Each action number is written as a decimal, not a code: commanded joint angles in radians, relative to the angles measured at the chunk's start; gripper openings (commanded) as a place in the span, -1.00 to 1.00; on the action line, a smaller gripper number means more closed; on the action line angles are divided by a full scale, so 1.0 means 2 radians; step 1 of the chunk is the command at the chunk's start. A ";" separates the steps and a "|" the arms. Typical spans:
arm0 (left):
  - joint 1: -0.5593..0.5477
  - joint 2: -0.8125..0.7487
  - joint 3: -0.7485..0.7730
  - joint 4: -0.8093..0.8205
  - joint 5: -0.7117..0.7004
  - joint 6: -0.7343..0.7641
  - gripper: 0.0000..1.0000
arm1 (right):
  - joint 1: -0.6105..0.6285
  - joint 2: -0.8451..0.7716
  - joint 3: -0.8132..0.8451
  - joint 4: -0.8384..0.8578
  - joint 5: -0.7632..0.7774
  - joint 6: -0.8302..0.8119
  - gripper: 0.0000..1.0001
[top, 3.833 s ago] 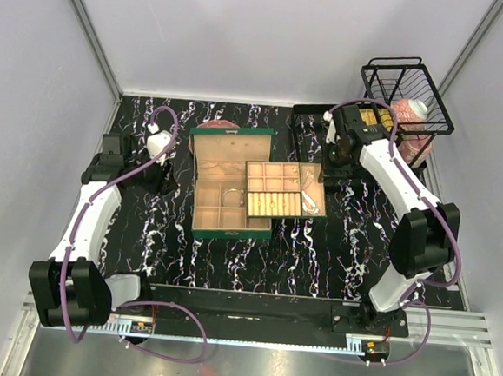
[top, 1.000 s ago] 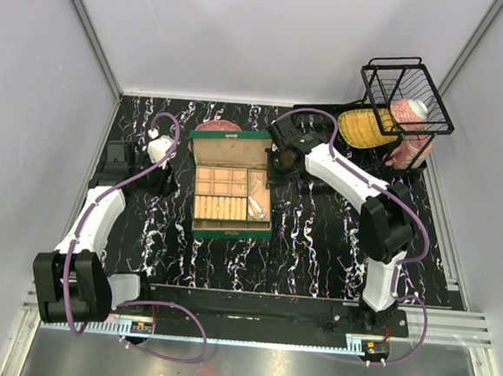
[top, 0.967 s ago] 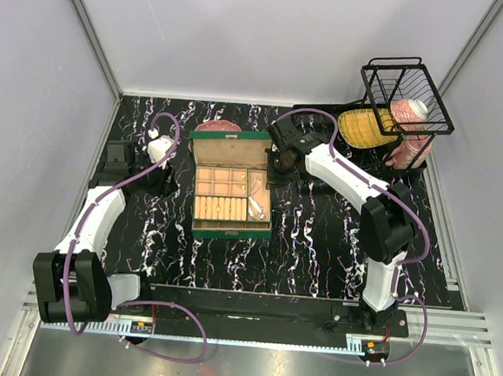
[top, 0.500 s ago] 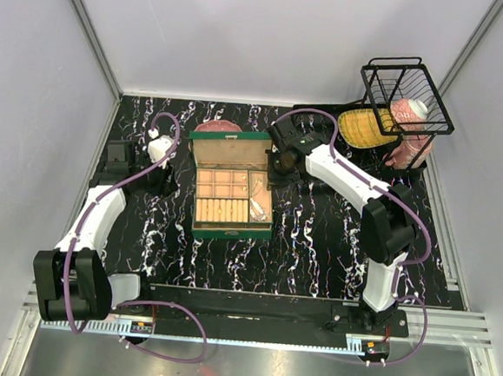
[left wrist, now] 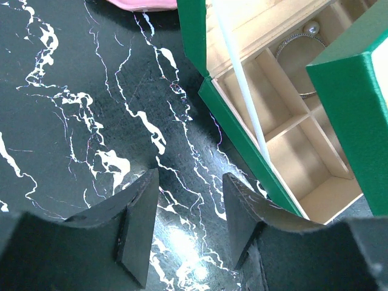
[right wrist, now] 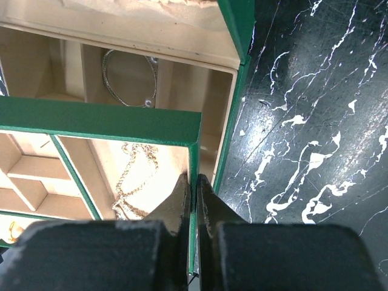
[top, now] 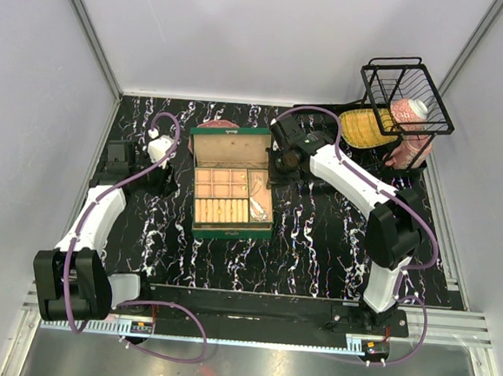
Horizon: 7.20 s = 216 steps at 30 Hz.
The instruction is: Organize the mixed jewelry
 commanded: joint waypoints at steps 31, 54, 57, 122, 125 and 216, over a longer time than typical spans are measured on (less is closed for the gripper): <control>0.003 0.020 -0.010 0.049 0.011 0.015 -0.02 | -0.004 0.038 0.014 -0.004 0.015 -0.001 -1.00; -0.032 0.076 -0.034 0.062 0.000 0.032 -0.04 | -0.002 0.077 0.063 -0.024 0.006 0.002 -1.00; -0.046 0.090 -0.038 0.069 -0.008 0.031 -0.05 | -0.002 0.073 0.063 -0.025 0.009 0.001 -1.00; -0.125 0.067 -0.062 0.093 0.018 -0.001 -0.05 | 0.012 0.090 0.112 -0.041 0.059 -0.059 -1.00; -0.125 0.060 -0.064 0.094 0.018 -0.001 -0.04 | 0.012 0.103 0.124 -0.050 0.052 -0.075 -1.00; -0.082 -0.033 -0.052 0.072 -0.013 0.009 -0.01 | 0.026 0.032 0.064 -0.040 0.051 -0.144 -0.09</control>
